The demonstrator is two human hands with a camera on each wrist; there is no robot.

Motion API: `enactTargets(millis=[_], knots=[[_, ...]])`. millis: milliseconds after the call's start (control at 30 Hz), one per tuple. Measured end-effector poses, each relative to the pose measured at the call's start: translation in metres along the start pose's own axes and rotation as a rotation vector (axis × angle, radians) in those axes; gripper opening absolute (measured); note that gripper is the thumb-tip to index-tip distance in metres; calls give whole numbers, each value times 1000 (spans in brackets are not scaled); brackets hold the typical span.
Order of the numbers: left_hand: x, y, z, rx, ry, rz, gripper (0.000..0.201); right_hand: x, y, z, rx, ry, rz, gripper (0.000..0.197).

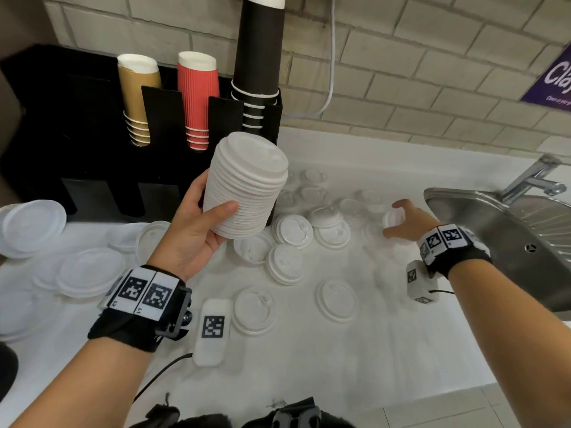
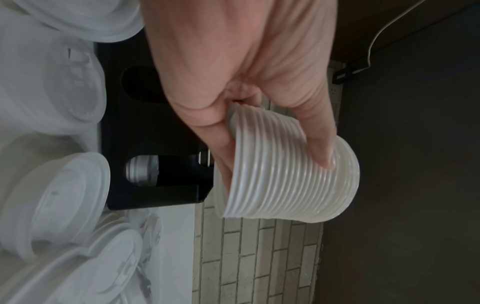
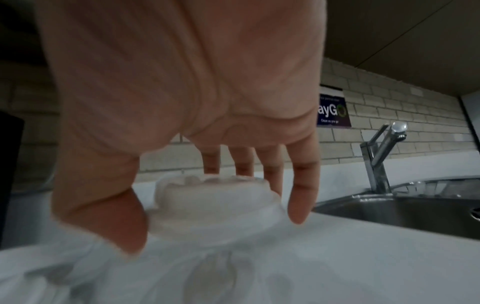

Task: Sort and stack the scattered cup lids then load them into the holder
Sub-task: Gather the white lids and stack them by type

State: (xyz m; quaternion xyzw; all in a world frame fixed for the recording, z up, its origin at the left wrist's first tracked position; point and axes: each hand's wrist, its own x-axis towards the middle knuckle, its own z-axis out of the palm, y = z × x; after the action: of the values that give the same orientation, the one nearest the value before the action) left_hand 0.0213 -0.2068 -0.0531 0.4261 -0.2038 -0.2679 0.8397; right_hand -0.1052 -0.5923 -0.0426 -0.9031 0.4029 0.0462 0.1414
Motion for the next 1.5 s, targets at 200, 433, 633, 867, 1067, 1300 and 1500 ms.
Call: enactTargets(millis=[200, 433, 633, 867, 1067, 1300, 1500], knots=[[2, -1, 5, -5, -9, -8, 103, -20, -8, -11, -204, -446, 39, 98], [1, -2, 9, -8, -23, -24, 105, -5, -26, 20, -281, -222, 7, 79], [-1, 0, 7, -14, -39, -23, 99, 0, -26, 29, -276, -220, 4, 64], [0, 1, 6, -42, -59, -27, 100, -22, -44, -4, -65, -64, -7, 49], [2, 0, 13, -36, -96, -52, 99, -87, -108, -49, 640, -185, -519, 48], [0, -1, 14, -31, -42, -52, 100, -138, -162, -72, 525, 26, -970, 56], [-5, 1, 11, 22, -63, -69, 96, -144, -181, -70, 369, 16, -1017, 55]])
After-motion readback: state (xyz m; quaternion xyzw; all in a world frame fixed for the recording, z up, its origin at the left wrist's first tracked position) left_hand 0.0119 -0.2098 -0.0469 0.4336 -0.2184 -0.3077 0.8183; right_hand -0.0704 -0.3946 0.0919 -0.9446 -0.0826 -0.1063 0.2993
